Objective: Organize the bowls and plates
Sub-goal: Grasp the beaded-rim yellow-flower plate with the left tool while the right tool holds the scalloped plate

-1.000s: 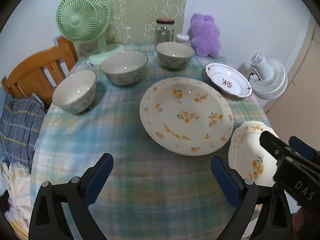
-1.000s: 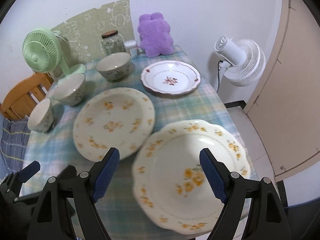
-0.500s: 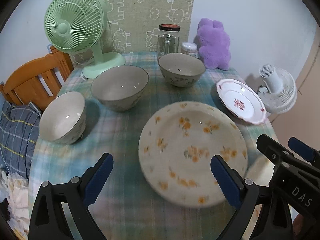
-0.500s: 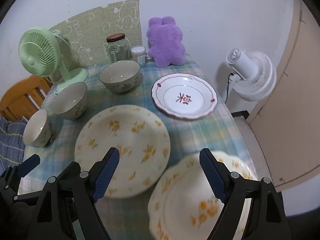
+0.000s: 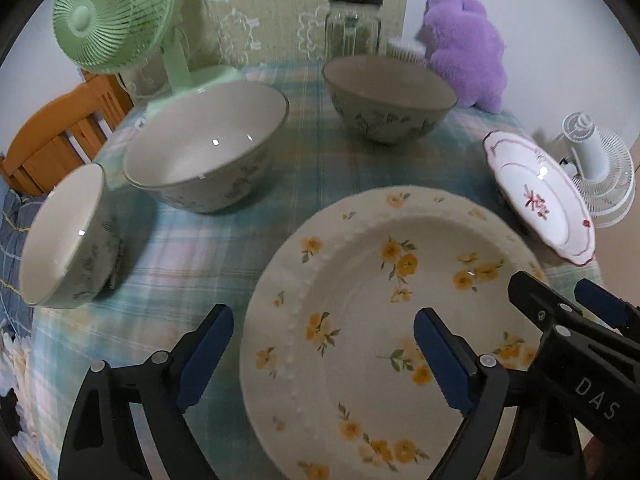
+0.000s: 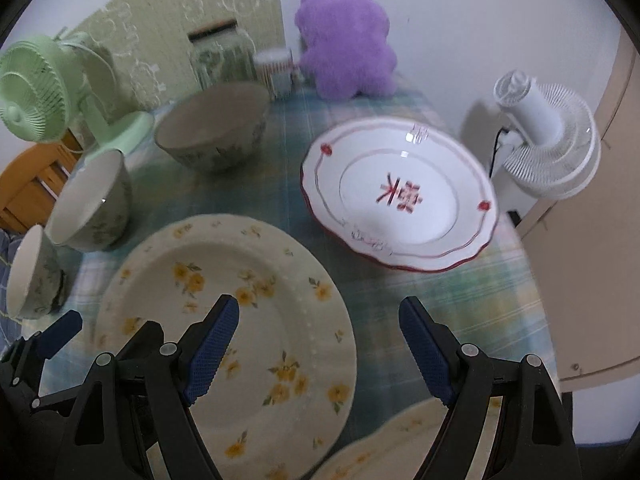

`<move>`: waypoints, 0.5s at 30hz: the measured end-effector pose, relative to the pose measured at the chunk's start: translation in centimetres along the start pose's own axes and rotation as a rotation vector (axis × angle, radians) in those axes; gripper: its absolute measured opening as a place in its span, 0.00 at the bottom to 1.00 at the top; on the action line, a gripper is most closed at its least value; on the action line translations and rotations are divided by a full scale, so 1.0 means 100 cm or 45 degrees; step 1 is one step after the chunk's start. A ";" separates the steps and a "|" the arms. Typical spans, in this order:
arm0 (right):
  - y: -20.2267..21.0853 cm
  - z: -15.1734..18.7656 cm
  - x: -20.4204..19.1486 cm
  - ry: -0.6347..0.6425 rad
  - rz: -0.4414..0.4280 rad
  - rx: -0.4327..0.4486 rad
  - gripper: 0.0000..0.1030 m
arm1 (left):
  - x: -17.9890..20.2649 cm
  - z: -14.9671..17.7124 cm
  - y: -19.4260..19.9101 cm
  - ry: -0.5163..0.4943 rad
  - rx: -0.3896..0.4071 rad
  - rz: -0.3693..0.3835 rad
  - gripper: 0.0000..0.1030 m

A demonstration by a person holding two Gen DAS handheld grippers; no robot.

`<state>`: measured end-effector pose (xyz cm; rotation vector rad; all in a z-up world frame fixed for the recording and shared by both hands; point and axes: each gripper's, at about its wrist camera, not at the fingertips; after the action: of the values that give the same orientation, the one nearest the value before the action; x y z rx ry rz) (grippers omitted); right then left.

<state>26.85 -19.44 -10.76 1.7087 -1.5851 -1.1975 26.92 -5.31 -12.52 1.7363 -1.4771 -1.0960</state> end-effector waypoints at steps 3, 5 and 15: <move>-0.012 0.000 0.002 -0.007 -0.011 -0.026 0.79 | 0.003 0.002 -0.009 -0.009 -0.014 0.004 0.87; -0.019 0.001 0.001 -0.009 -0.027 -0.051 0.74 | 0.003 0.003 -0.013 -0.017 -0.019 0.006 0.83; -0.027 -0.001 -0.009 -0.011 -0.012 -0.079 0.68 | -0.001 0.000 -0.016 -0.026 -0.047 0.012 0.79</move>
<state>28.35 -18.11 -12.80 1.6759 -1.5307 -1.2469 27.64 -4.93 -13.87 1.6958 -1.4668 -1.1319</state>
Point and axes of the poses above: each gripper's, at about its wrist camera, not at the fingertips, and y roughly against the way its jaws point, x to its right, z to its underside, and after that the axes turned 13 degrees about -z, right-handed
